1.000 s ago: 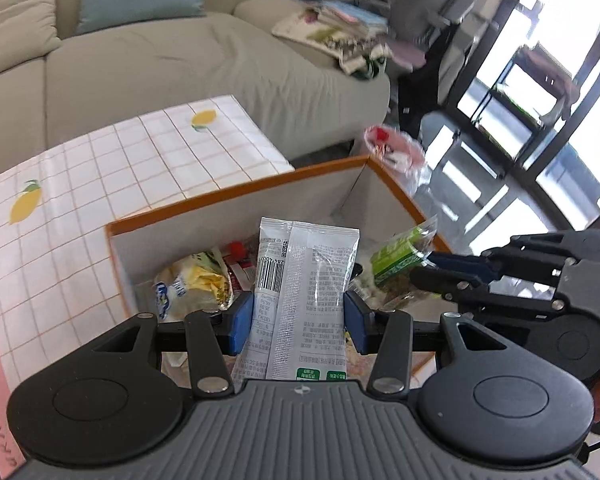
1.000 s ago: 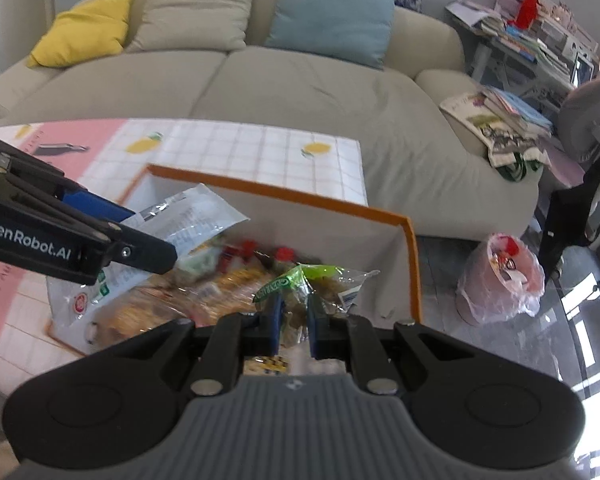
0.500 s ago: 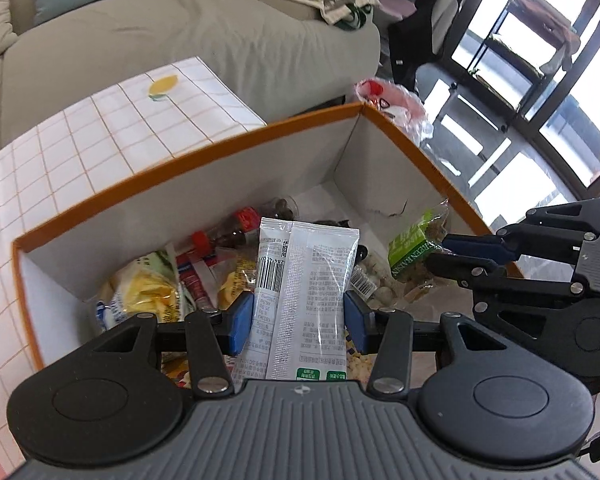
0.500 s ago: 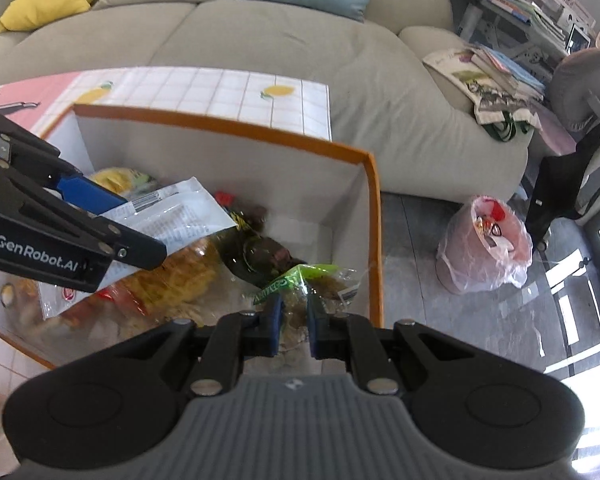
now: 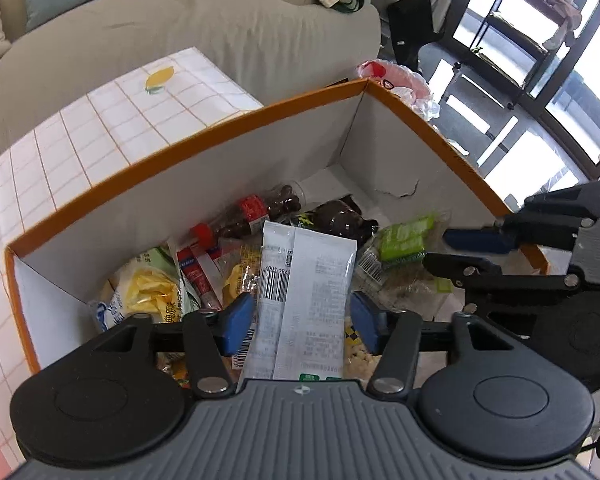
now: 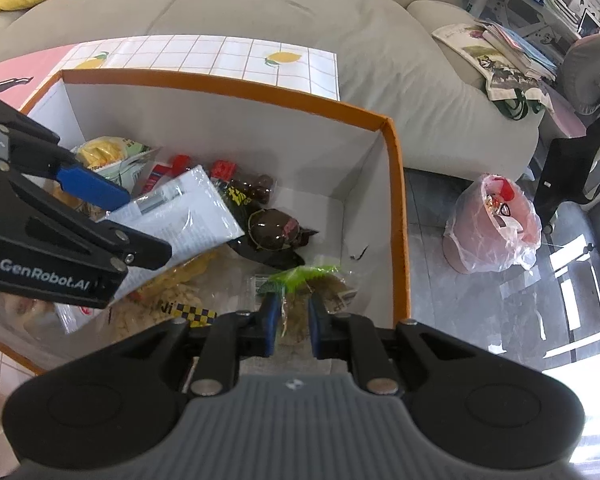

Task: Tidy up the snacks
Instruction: 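Open both tools to drop the snacks into the box and withdraw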

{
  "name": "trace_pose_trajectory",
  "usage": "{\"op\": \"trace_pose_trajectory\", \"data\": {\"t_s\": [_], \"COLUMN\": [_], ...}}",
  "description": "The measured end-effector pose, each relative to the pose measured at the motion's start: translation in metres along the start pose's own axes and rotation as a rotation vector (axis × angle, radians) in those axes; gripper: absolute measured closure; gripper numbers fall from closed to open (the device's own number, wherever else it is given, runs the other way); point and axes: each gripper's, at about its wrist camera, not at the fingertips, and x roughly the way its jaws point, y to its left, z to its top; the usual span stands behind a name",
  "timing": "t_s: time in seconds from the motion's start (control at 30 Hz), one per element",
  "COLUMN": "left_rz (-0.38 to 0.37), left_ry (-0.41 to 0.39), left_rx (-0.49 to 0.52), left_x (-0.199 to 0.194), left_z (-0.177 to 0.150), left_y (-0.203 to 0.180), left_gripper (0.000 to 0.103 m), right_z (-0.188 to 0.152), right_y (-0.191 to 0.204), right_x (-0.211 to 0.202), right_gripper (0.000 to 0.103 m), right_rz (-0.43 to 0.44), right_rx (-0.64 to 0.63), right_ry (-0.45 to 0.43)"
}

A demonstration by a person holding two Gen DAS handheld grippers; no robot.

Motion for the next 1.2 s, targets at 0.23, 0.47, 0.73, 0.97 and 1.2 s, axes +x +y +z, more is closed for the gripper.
{"op": "trace_pose_trajectory", "data": {"t_s": [0.23,0.47,0.73,0.97,1.2], "left_rz": [0.03,0.081,0.133,0.182,0.327], "left_ry": [-0.015,-0.091,-0.23,-0.351,-0.386], "left_rx": [0.021,0.033,0.038,0.044,0.063], "left_x": [-0.029,-0.081,-0.161,-0.225,-0.255], "left_z": [0.001,-0.006,-0.027,-0.054,-0.088], "left_y": [-0.002,0.0,-0.001,0.004,0.019], "left_gripper": [0.025,0.025,0.025,0.024,0.024], "right_z": [0.007,0.015,0.02,0.015,0.001], "right_y": [0.003,0.001,0.013,0.046,0.093], "right_x": [-0.015,-0.057,-0.134,-0.197,-0.226], "right_gripper": [0.062,0.046,0.034,0.027,0.022], "right_rz": [-0.033,-0.078,-0.027,0.059,0.114], "right_rx": [-0.027,0.044,0.195,0.288,0.36], "right_ry": [0.024,-0.005,-0.131,-0.259,-0.359]}}
